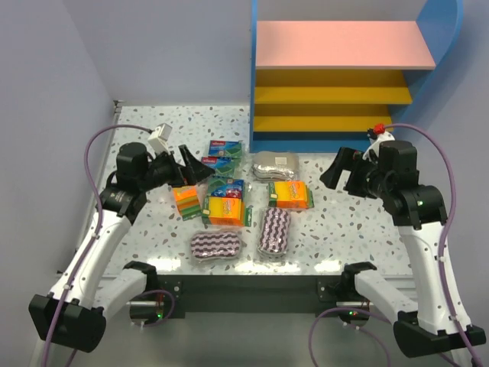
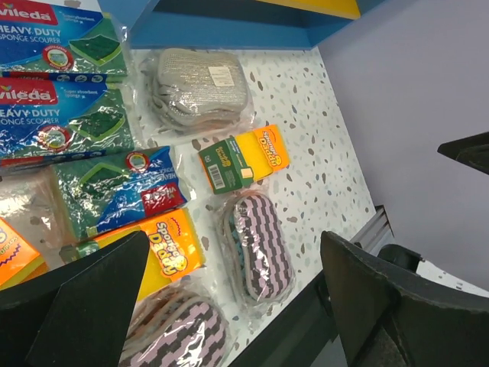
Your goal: Place and organize the cleaning sponges onto the shelf
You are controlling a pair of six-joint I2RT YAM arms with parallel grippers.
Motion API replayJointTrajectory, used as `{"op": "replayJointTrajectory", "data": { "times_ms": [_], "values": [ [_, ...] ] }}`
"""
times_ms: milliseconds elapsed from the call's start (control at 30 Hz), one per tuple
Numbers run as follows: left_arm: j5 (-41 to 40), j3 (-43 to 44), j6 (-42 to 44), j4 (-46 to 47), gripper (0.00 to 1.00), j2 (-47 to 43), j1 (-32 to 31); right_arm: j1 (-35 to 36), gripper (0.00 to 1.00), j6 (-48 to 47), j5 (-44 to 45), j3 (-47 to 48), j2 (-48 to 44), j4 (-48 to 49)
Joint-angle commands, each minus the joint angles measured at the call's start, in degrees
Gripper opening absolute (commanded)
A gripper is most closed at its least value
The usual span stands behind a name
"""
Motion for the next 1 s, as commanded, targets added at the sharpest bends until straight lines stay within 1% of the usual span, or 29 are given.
{"op": "replayJointTrajectory", "data": {
  "times_ms": [0, 67, 133, 267, 367, 533, 667, 767, 833, 867, 967],
  "values": [
    [-0.16, -0.31, 2.11, -2.11, 1.0, -1.35, -0.08, 0.3, 0.99, -2.45, -2.46, -1.21, 0.53, 0.19],
    [0.11, -1.19, 1.76, -2.11, 1.0, -1.79, -0.08, 0.3, 0.99, -2.89, -3.08, -2.61, 2.36, 0.46],
    [0.02, -1.8, 1.58, -2.28, 1.0, -2.75, -0.08, 0.39, 0.99, -1.84, -1.85, -4.19, 4.21, 0.72],
    [-0.24, -2.95, 1.67, -2.63, 1.0, -4.42, -0.16, 0.39, 0.99, -1.66, -2.47, -7.98, 8.7, 5.63],
    [-0.07, -3.47, 1.67, -3.42, 1.0, -5.3, -0.08, 0.48, 0.98, -3.68, -0.45, -8.86, 11.86, 7.39],
    [-0.59, -3.65, 1.67, -4.65, 1.0, -6.01, -0.08, 1.09, 0.98, -5.7, -1.41, -12.19, 16.95, 10.74],
    [-1.12, -4.0, 1.84, -5.45, 1.0, -6.44, -0.08, 2.76, 0.97, -4.13, -0.71, -11.42, 19.33, 12.76],
    [-1.29, -4.79, 1.75, -5.62, 1.0, -7.24, -0.08, 5.03, 0.96, -2.37, 0.78, -10.45, 22.4, 14.52],
    [-1.47, -5.23, 1.75, -5.89, 1.0, -7.94, -0.08, 6.88, 0.97, -2.63, 5.34, -10.27, 24.77, 14.88],
    [-1.65, -5.41, 1.67, -5.8, 1.0, -8.55, -0.08, 8.28, 0.97, -2.98, 6.57, -10.27, 26.96, 15.22],
    [-1.82, -6.37, 1.49, -6.15, 1.0, -9.43, -0.08, 9.44, 0.97, -2.81, 9.13, -10.7, 29.88, 16.71]
  ]
}}
